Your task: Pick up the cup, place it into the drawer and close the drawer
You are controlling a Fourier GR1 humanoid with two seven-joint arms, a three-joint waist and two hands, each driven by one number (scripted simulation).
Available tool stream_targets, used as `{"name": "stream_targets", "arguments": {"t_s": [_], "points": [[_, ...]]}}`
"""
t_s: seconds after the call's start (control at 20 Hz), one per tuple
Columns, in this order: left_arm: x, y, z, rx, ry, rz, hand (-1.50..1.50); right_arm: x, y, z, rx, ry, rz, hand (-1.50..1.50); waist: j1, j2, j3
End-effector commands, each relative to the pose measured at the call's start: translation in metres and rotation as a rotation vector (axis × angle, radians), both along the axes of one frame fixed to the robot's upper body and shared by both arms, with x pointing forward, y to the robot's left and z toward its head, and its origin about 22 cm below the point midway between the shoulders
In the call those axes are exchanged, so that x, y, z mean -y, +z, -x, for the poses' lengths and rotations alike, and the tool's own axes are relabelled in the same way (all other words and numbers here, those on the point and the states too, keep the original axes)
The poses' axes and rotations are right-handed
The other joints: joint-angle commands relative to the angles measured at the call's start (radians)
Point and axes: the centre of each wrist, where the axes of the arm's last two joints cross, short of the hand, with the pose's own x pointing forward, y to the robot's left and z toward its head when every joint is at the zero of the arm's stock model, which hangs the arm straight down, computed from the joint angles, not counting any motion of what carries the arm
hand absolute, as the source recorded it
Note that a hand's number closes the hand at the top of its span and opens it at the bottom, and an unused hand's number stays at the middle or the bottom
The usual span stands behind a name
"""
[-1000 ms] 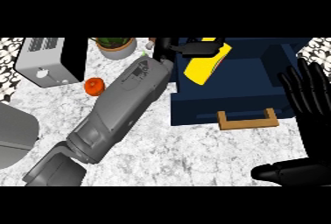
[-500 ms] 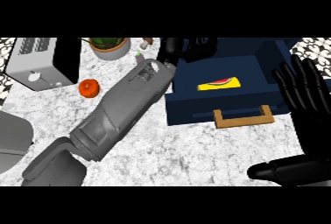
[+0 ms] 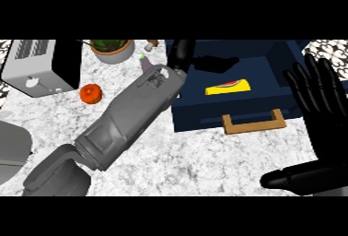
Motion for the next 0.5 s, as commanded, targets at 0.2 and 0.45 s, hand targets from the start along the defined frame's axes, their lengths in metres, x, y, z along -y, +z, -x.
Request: {"name": "stream_targets", "arguments": {"t_s": [0.2, 0.45], "points": [[0.007, 0.017, 0.003, 0.052, -0.098, 0.201, -1.50, 0.009, 0.001, 0.001, -0.037, 0.023, -0.059, -1.50, 0.047, -0.012, -0.001], [0.008, 0.024, 0.004, 0.035, -0.116, 0.303, -1.50, 0.010, 0.009, 0.018, -0.019, 0.038, -0.056, -1.50, 0.068, -0.022, -0.001]]}}
